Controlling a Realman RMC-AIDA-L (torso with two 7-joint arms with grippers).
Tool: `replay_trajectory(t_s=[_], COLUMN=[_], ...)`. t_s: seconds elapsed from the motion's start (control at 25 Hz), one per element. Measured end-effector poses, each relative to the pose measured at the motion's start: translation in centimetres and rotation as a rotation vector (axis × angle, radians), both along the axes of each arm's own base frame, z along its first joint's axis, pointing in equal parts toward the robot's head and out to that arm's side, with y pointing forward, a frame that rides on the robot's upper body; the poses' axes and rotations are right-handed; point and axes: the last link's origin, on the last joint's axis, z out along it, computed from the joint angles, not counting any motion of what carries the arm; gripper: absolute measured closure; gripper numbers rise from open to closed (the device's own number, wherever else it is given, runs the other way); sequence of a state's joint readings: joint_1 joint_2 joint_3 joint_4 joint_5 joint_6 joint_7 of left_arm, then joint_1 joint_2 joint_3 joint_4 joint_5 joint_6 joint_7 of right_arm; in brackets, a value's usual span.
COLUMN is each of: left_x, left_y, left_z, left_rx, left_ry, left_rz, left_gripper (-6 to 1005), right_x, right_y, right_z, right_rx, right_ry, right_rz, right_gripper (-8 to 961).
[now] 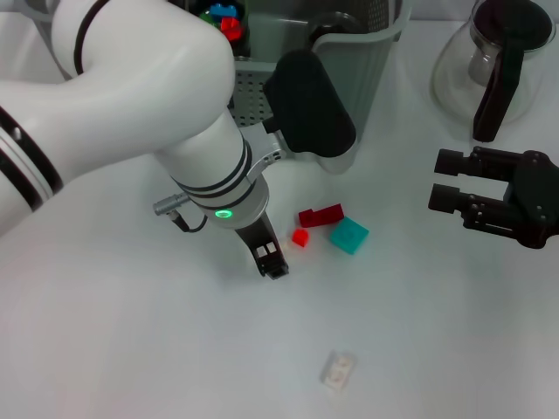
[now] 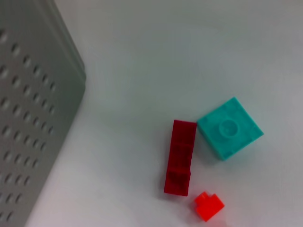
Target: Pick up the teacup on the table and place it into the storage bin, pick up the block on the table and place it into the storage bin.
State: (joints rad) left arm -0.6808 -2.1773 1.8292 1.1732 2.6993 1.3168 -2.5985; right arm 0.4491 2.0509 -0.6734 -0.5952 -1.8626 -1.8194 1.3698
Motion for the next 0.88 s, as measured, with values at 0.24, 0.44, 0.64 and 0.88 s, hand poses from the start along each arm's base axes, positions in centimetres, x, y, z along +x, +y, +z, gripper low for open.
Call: replay_trajectory(t_s=[0.24, 0.44, 0.64, 0.88], left_x=[-0.2, -0.3, 0.4, -0.3], left_y=[0.2, 0.2, 0.0, 0.4], left_z=[0.1, 0.2, 2.0, 8.5], left_rx=[0.015, 0.015, 0.007, -0.043], left_ry=[0.009, 0.020, -0.011, -0.324], left_rz=[0.011, 0.010, 0.035, 0.192], left_gripper=[576, 684, 792, 810], right_x=[0.0, 0.1, 0.1, 0.1], right_y=[0.0, 0.0, 0.0, 0.0], right_z=[0.0, 0.1, 0.1, 0.1], right_rx=[0.000, 0.000, 0.000, 0.001], right_ry=[-0.002, -0.001, -0.002, -0.001], right_rz=[-0.001, -0.003, -0.002, -0.004], right_gripper=[339, 339, 339, 339])
